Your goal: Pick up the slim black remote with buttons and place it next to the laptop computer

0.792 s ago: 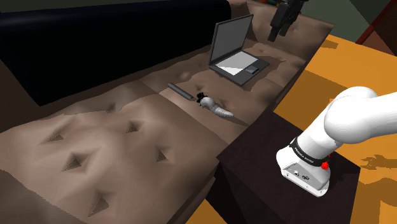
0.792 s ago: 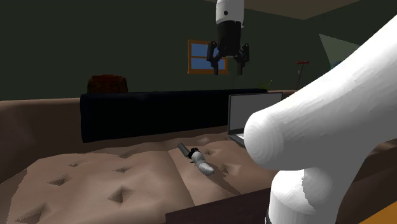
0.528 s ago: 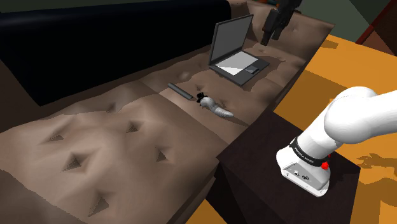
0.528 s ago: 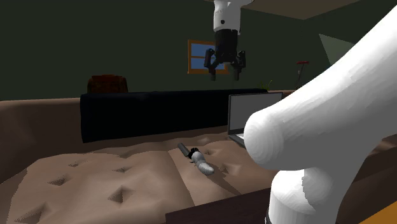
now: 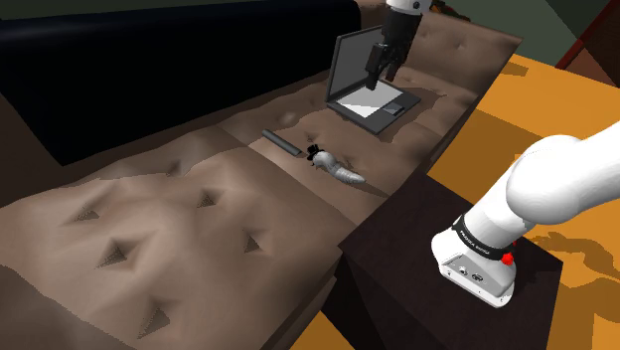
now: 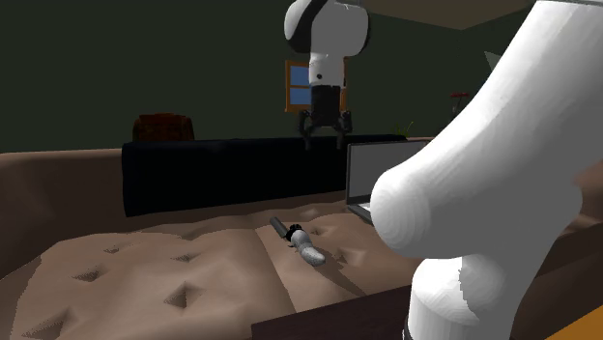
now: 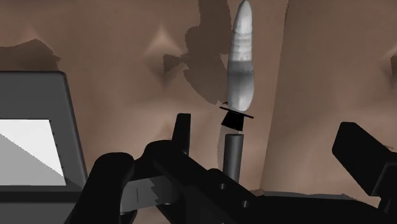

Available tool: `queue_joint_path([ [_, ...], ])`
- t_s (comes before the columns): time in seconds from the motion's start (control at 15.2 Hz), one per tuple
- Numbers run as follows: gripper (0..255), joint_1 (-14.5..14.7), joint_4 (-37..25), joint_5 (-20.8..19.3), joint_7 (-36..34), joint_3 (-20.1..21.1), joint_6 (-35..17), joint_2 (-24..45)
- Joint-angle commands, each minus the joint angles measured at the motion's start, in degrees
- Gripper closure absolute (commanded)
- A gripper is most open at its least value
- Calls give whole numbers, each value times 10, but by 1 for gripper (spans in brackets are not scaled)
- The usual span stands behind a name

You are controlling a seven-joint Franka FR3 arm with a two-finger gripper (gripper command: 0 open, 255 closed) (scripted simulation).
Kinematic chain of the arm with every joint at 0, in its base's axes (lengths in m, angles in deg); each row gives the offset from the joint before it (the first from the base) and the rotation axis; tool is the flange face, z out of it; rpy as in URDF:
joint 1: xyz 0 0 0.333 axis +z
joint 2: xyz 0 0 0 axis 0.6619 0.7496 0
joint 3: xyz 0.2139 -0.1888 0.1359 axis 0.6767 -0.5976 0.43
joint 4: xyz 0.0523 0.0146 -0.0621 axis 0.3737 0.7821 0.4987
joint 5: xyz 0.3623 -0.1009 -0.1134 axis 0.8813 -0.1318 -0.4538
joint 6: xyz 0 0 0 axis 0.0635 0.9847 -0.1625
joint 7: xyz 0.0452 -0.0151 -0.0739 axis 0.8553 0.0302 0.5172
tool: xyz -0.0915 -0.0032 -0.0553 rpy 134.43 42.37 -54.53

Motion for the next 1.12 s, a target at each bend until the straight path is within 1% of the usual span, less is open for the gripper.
queue_joint_path([
  [0.0, 0, 1, -2, 3, -4, 4, -36, 39],
  [0.53, 0, 4, -51, 8, -16, 12, -147, 205],
  [0.79, 0, 6, -94, 8, -22, 15, -189, 293],
  [1.06, 0, 9, -148, 7, -28, 17, -220, 382],
])
